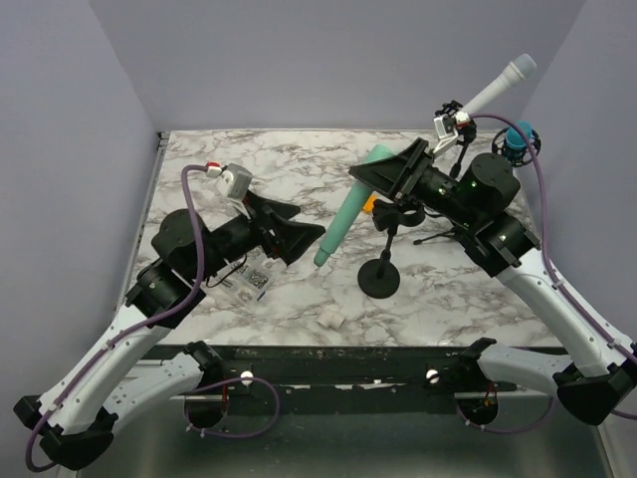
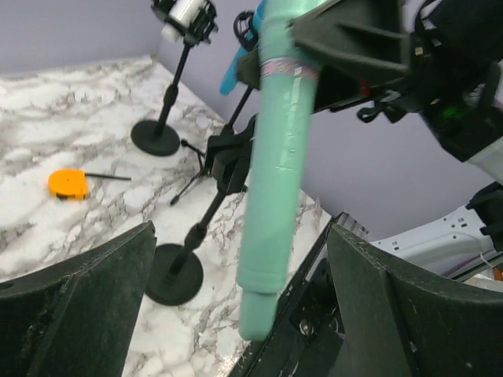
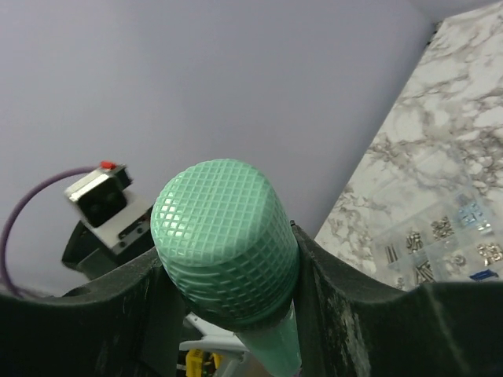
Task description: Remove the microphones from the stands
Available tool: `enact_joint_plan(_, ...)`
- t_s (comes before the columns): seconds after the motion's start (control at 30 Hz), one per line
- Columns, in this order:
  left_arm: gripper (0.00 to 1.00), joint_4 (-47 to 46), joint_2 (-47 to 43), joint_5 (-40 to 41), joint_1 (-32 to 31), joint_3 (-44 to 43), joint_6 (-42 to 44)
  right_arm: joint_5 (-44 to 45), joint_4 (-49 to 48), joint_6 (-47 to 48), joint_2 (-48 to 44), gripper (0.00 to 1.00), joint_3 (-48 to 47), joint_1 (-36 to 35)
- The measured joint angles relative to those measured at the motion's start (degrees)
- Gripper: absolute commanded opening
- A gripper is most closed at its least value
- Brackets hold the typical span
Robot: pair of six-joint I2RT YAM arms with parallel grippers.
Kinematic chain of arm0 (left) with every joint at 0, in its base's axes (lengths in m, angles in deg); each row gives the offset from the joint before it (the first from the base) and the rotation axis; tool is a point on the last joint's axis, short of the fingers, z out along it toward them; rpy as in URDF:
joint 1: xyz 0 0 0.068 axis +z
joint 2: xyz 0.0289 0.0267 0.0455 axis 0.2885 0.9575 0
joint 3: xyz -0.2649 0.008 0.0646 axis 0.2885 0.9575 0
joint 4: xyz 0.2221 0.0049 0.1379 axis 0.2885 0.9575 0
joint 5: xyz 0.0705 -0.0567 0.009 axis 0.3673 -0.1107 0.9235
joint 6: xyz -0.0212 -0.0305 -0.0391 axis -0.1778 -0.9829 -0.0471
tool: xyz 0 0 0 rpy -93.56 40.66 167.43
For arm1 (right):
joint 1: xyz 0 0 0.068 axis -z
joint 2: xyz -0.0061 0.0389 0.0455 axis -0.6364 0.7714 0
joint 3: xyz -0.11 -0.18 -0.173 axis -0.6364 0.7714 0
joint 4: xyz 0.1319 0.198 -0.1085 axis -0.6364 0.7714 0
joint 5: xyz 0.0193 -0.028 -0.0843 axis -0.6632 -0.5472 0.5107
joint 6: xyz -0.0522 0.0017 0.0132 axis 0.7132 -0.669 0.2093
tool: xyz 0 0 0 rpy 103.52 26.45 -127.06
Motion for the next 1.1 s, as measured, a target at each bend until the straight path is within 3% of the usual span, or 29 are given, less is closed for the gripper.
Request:
enact_joint_plan(0.27,0.69,4.24,6.71,0.22,-5.27,-2.08,-2.23,-0.22,-2.95,-0.44,-0.17,0.01,0.22,-2.84)
enact_joint_plan(0.4,0.67,4.11,7.48,1.14,-8.48,-2.91,-2.01,-0.22,-3.21,-0.44,-0.87,0.01,0.22,-3.23)
enact_joint_plan(0.47,0.61,3.78,7.96,1.29,-9.68,-2.99,-2.01,-0.22,-3.32,-0.42,-1.42,0.01,0.22,-3.37)
enact_joint_plan(0.63,0.49,2.78,8.96,2.23,-11.02,-2.99,-2.08,0.20,-3.41,-0.20,-2.69,0.01,0.66,-3.43)
enact_joint_plan(0.77,0.46,2.21,9.33,2.38,-11.39,-3.10,-2.12,0.70,-3.87,-0.20,-3.15,0.01,1.79,-3.43)
enact_joint_plan(0.93,0.26,1.14,10.62,2.21,-11.41,-3.41,-2.43,1.14,-4.17,-0.17,-3.17,0.01,2.91,-3.41)
enact_joint_plan(1.0,0.10,1.03,10.97,1.90,-11.67,-3.50,-2.12,1.36,-4.46,-0.22,-3.17,0.01,3.21,-3.41)
enact_joint_plan(1.03,0.01,1.01,11.17,1.68,-11.76,-3.52,-1.90,1.42,-4.61,-0.22,-3.17,0.04,3.34,-3.41)
enact_joint_plan(1.1,0.00,1.05,11.34,1.66,-11.74,-3.56,-1.84,1.55,-4.92,-0.15,-3.19,0.18,3.56,-3.41)
